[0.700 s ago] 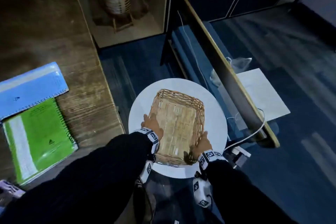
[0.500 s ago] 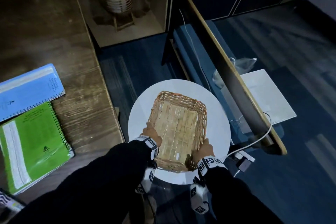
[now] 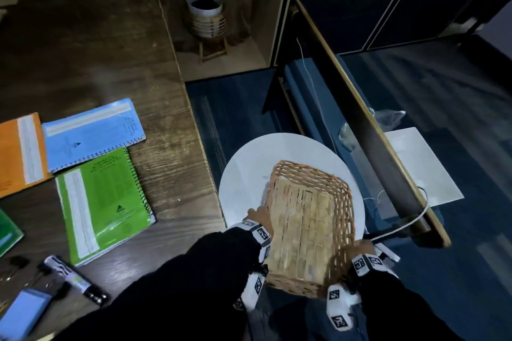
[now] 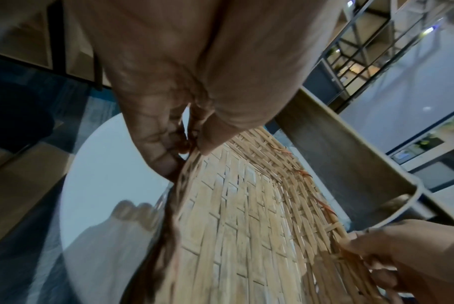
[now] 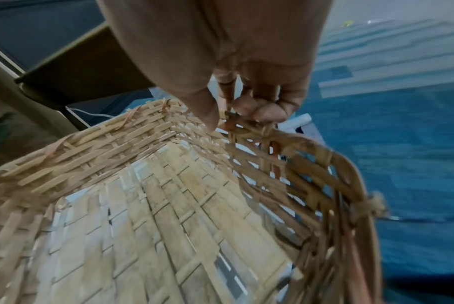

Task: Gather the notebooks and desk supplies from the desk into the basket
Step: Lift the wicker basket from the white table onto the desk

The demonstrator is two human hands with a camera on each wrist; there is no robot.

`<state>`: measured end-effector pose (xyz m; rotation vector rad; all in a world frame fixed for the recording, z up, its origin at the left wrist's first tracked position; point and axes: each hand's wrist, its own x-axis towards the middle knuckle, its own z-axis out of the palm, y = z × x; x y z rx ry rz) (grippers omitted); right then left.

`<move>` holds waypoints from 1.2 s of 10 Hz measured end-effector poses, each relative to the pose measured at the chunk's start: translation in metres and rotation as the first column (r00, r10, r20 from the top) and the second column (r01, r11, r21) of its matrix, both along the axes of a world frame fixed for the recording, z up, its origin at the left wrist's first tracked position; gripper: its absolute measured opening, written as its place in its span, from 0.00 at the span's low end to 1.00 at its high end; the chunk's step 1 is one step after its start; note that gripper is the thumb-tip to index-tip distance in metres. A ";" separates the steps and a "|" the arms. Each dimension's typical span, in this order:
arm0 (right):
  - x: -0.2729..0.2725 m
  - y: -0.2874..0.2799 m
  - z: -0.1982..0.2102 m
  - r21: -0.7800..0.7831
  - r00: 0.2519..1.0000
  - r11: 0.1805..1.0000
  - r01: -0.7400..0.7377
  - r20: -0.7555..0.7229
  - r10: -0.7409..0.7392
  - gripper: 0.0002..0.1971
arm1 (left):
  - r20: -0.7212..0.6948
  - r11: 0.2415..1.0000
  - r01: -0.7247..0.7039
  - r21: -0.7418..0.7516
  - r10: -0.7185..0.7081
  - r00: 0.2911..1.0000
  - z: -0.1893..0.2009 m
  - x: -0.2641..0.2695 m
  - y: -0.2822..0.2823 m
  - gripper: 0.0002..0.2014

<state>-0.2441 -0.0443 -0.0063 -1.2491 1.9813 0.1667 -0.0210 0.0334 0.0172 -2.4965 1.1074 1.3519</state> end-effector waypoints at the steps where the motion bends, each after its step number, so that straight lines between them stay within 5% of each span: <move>1: -0.001 -0.005 0.025 -0.105 0.997 0.992 -0.065 -0.039 0.062 0.08 | -0.024 0.996 0.073 -0.055 -0.074 0.997 0.052 0.004 0.017 0.08; 2: 0.014 -0.004 0.055 -0.197 0.991 0.973 -0.116 -0.090 0.100 0.14 | 0.002 0.985 0.052 -0.163 -0.052 0.999 0.081 0.016 0.038 0.06; 4: 0.047 0.022 0.120 -0.411 0.959 0.867 -0.282 -0.093 0.268 0.05 | -0.153 0.911 -0.159 -0.381 0.107 0.982 0.129 0.053 0.112 0.14; 6: 0.075 0.051 0.179 -0.499 0.862 0.707 -0.501 -0.218 0.457 0.05 | -0.166 0.893 -0.129 -0.432 0.063 0.984 0.152 0.057 0.184 0.18; 9: 0.111 0.132 0.153 -0.307 0.784 0.724 -0.617 -0.167 0.597 0.10 | -0.106 0.933 -0.174 -0.314 0.148 0.983 0.130 0.096 0.277 0.22; 12: 0.135 0.170 0.129 -0.246 0.797 0.758 -0.604 -0.188 0.574 0.08 | -0.329 0.899 -0.391 -0.198 0.315 0.890 0.118 0.115 0.311 0.18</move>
